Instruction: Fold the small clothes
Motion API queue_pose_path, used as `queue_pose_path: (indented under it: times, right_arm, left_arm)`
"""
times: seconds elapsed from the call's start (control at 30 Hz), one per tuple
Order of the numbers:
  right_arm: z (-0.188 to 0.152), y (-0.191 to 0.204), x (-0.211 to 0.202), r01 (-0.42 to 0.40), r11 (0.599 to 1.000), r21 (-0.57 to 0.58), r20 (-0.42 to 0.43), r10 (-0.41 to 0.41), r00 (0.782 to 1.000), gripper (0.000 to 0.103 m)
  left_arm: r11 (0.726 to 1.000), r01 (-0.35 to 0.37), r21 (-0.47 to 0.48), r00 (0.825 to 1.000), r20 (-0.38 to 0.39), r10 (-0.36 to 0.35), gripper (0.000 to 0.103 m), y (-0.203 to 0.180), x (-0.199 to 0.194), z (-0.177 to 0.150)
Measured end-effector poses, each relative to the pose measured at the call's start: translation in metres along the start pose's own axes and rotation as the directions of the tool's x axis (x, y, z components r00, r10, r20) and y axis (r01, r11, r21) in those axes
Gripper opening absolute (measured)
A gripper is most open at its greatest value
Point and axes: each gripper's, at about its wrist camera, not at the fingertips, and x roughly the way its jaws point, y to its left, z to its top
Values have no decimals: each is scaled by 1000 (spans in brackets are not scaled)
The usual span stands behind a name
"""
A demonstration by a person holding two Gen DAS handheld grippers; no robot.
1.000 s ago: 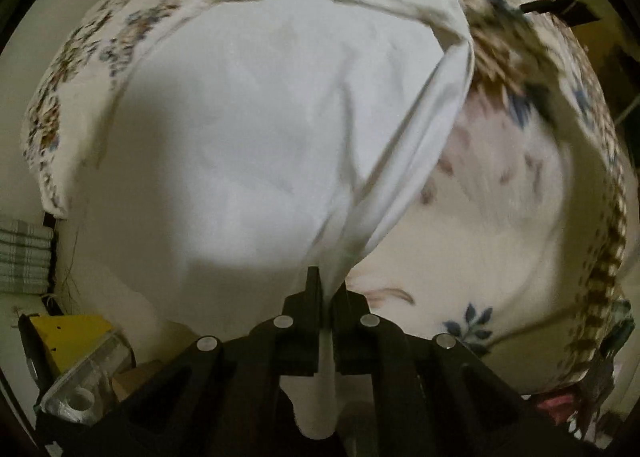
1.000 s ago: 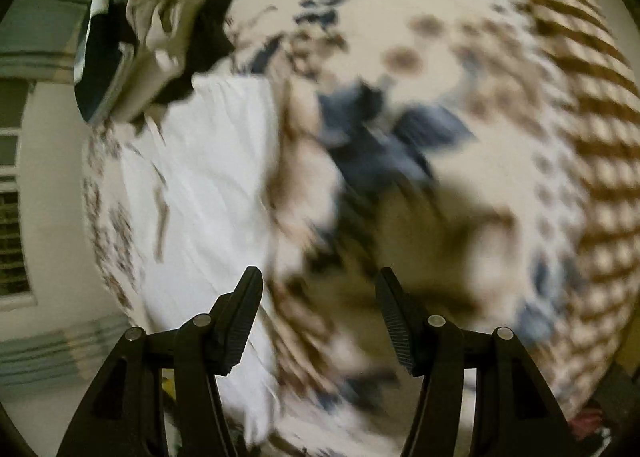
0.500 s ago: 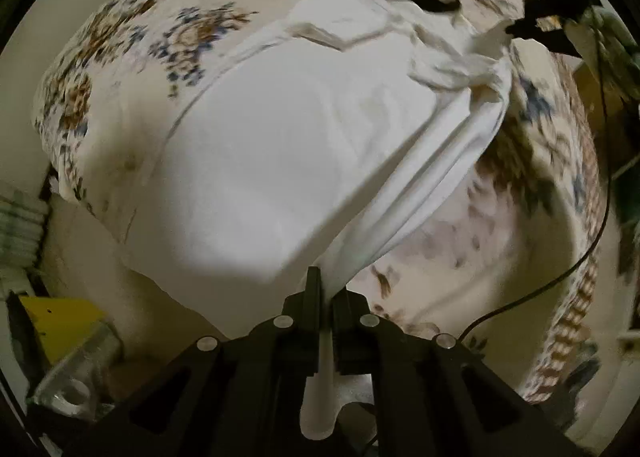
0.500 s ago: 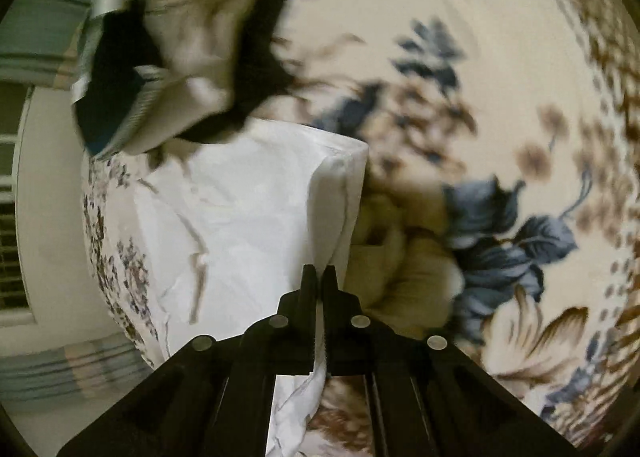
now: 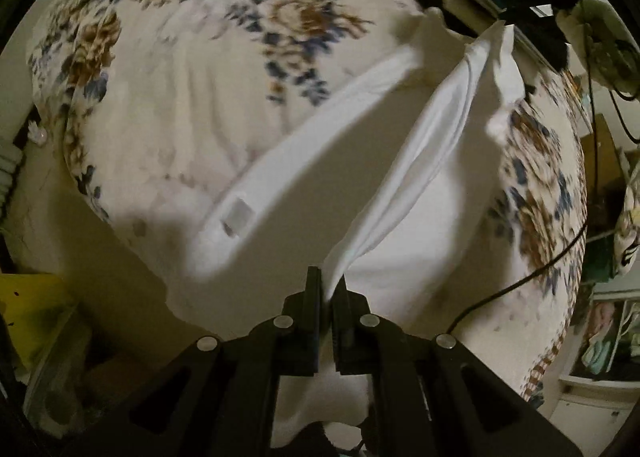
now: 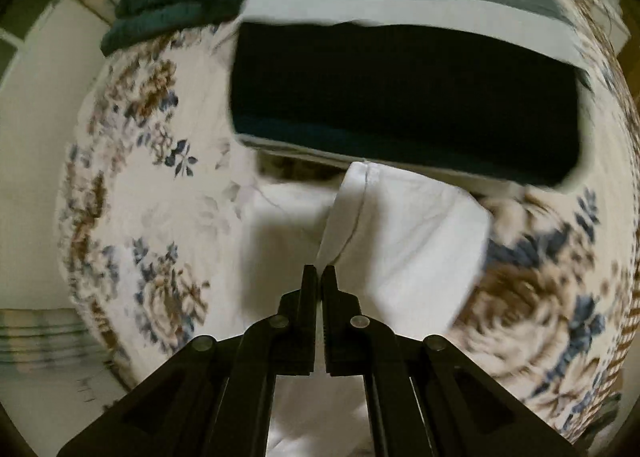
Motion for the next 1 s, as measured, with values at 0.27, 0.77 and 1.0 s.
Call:
queue_pose_path:
  times: [0.27,0.77,1.0]
  right_arm:
    - [15,50,91,141,989,41,-56,-138,989,2]
    - [-108,30,35,-9,999,-44,-118,4,993,58]
    - [-229,-32,38,-1,999,35,-226,9,974,58]
  left_arm:
    - [998,-25,-64,991,-136,16,8,79,68,24]
    - [998,22,-59,993,-110,-28,57,99,21,12]
    - [984,-134,115,981,-124,148,58,33,60,5]
